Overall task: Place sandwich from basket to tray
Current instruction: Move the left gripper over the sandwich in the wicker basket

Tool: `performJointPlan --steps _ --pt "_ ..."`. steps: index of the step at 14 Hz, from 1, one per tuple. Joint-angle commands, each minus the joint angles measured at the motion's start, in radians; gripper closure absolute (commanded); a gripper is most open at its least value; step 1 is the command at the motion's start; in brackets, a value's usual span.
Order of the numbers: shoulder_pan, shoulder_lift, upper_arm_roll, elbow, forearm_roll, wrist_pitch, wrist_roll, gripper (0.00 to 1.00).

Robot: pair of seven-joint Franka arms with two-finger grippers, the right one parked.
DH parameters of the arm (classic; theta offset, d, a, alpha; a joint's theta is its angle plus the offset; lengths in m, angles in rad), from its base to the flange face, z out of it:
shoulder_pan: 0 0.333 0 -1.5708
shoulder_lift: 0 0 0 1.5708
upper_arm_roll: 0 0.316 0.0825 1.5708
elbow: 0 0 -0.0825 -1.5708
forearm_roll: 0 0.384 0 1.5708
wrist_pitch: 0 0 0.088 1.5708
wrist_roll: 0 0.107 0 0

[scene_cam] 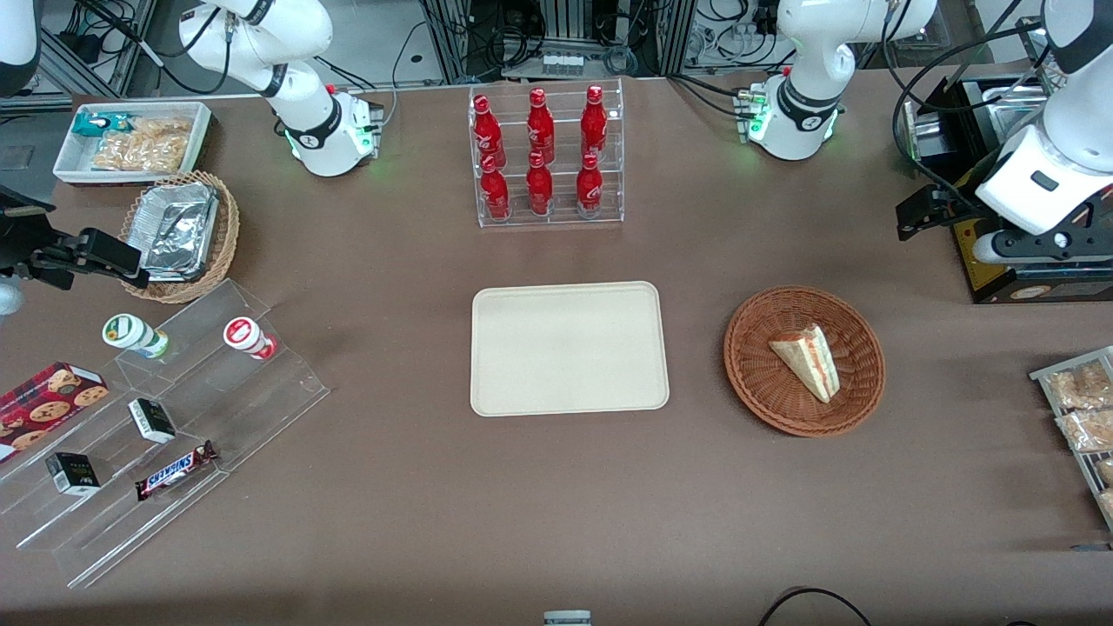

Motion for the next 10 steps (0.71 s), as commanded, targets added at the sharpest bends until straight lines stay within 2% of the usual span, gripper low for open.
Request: performJointPlan --steps 1,6,7,10 --pt "-0.011 0.003 0.005 0.017 0.020 0.001 0.002 0.00" --pt "-0.014 0.055 0.003 -0.043 -0.019 -0.026 0.007 0.00" --pt "-0.011 0.095 0.003 -0.048 -0.036 -0.013 0.008 0.00" --pt "-0.014 0.152 0.003 -0.119 -0.027 0.113 0.008 0.00"
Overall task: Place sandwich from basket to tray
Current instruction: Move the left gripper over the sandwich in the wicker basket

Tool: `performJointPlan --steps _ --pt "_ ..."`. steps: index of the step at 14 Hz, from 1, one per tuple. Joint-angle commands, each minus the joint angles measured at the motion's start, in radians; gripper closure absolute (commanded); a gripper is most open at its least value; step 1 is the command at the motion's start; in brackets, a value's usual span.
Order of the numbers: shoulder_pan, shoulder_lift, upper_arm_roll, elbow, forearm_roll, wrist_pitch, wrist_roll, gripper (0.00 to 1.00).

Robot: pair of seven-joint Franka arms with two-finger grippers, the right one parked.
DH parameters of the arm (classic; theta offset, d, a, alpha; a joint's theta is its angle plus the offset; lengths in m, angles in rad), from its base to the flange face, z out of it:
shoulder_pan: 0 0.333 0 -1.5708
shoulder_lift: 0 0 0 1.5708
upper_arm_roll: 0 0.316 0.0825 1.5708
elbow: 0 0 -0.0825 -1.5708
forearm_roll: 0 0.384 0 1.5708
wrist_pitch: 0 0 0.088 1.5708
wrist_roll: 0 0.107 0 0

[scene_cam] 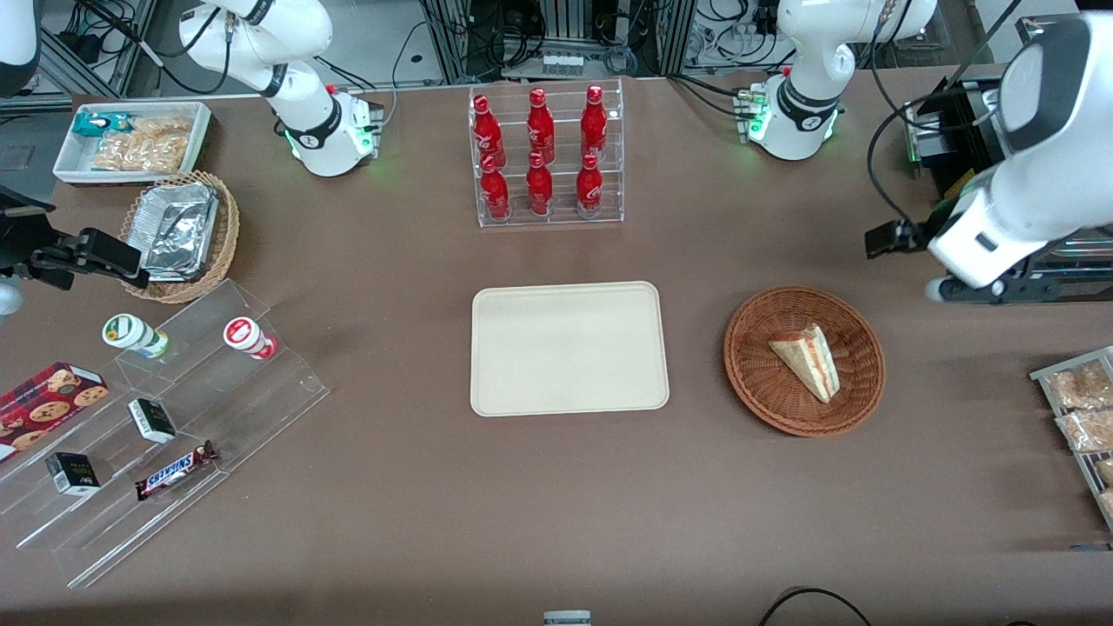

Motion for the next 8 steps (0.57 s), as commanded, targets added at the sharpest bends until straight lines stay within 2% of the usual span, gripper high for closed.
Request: performJointPlan --steps 1,6,8 --pt "-0.006 0.026 0.004 -0.097 -0.003 0.136 0.008 0.00" --pt "-0.003 0.014 0.005 -0.383 -0.005 0.548 -0.005 0.00" --pt "-0.005 0.010 0.005 -0.469 -0.005 0.689 -0.137 0.00"
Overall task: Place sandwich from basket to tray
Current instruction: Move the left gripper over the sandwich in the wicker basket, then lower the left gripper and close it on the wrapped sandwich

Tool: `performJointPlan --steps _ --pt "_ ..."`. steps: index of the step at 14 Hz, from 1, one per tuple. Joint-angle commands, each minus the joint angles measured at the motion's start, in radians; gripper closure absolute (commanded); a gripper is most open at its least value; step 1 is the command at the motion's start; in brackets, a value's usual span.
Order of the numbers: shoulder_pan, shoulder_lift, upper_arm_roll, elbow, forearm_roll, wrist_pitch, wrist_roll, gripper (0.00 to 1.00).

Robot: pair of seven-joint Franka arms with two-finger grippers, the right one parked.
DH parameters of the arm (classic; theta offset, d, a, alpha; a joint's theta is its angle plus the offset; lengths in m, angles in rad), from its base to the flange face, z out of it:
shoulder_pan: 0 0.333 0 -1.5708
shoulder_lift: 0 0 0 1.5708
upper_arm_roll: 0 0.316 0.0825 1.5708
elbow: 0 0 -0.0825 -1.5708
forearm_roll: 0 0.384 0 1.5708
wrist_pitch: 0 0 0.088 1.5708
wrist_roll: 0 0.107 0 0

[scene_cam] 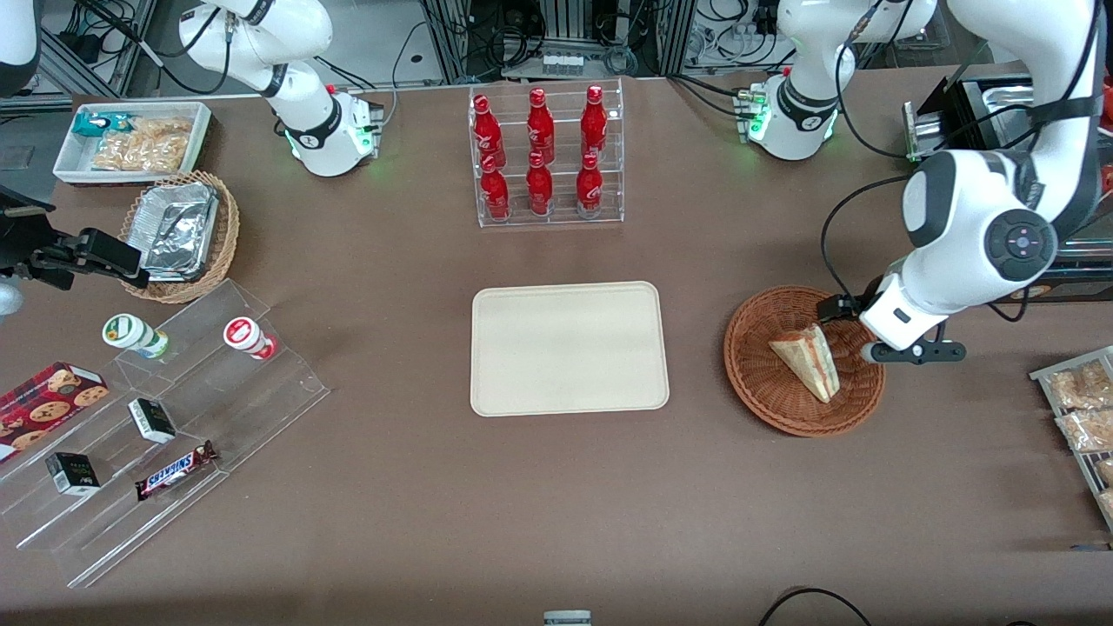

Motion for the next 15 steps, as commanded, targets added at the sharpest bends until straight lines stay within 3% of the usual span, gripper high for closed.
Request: performJointPlan --steps 1,4,8,14,15 --pt "-0.010 -0.044 0.002 -0.129 -0.003 0.166 -0.195 0.00" --pt "-0.043 -0.011 0.001 -0.129 -0.003 0.193 -0.477 0.00" --pt "-0.046 0.049 0.001 -0.131 -0.003 0.277 -0.692 0.00" --pt "-0.046 0.141 0.001 -0.129 -0.006 0.386 -0.792 0.01" --pt "-0.046 0.149 0.001 -0.128 -0.006 0.389 -0.793 0.09"
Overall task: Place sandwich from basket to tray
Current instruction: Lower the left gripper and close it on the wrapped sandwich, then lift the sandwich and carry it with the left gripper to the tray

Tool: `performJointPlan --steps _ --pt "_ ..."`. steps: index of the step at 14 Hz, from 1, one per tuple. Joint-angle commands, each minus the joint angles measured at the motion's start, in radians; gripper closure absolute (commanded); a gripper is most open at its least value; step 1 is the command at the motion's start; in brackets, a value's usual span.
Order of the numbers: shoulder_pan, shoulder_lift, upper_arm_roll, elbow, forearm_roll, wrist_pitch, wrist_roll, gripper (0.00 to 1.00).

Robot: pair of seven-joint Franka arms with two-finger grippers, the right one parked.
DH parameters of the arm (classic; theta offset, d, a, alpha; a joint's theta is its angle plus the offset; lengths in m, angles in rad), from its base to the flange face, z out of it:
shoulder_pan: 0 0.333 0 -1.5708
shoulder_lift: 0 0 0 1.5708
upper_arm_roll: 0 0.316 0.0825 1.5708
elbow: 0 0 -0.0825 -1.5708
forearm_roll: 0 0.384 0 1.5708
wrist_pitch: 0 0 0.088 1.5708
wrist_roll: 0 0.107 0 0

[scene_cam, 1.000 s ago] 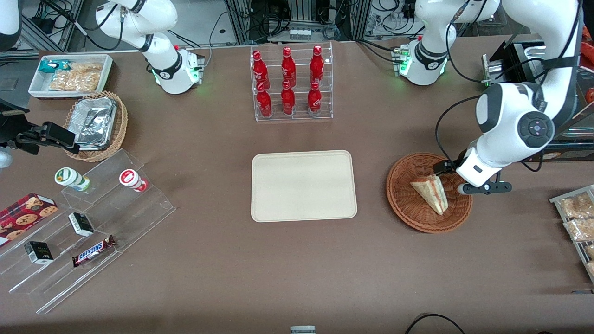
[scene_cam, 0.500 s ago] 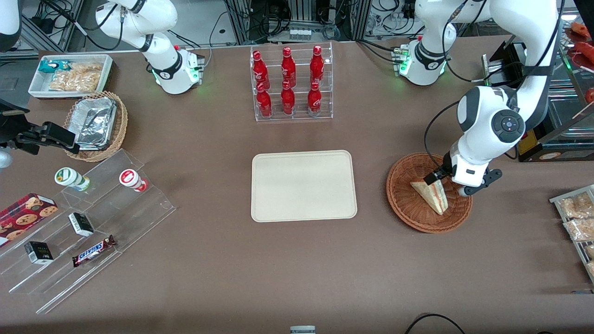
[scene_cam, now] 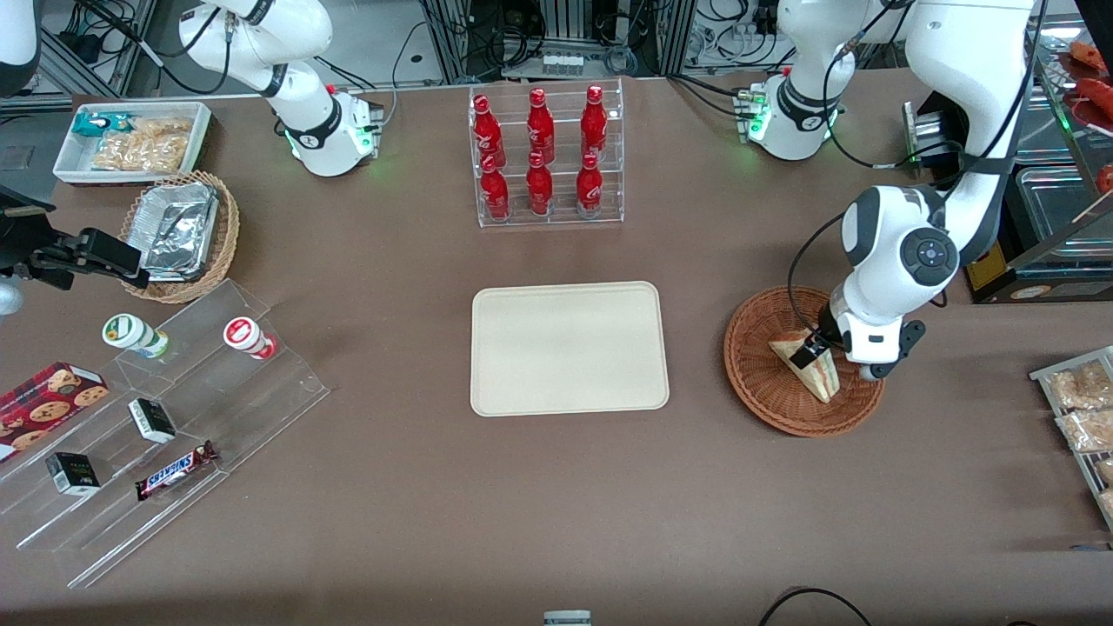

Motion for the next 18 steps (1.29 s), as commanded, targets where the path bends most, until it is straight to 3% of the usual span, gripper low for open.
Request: performJointPlan --steps 1,2,3,7,10,13,16,18 --pt "-0.003 0.023 0.002 0.003 -0.004 0.028 -0.018 0.44" --pt "-0.002 0.018 0.002 0.002 -0.001 0.023 -0.011 0.86" --pt "-0.002 0.015 0.002 0.005 -0.001 0.019 0.009 0.93" --pt "-0.005 -0.040 0.001 0.029 -0.001 -0.058 0.178 0.96" --pt "-0.006 -0.031 -0.049 0.194 -0.002 -0.244 0.413 0.95" --pt "-0.006 0.055 -0.158 0.430 -0.004 -0.511 0.399 0.96" --pt "-0.008 0.115 -0.287 0.517 0.015 -0.527 0.379 0.97" --pt "-0.049 0.183 -0.368 0.572 0.124 -0.527 0.237 0.98"
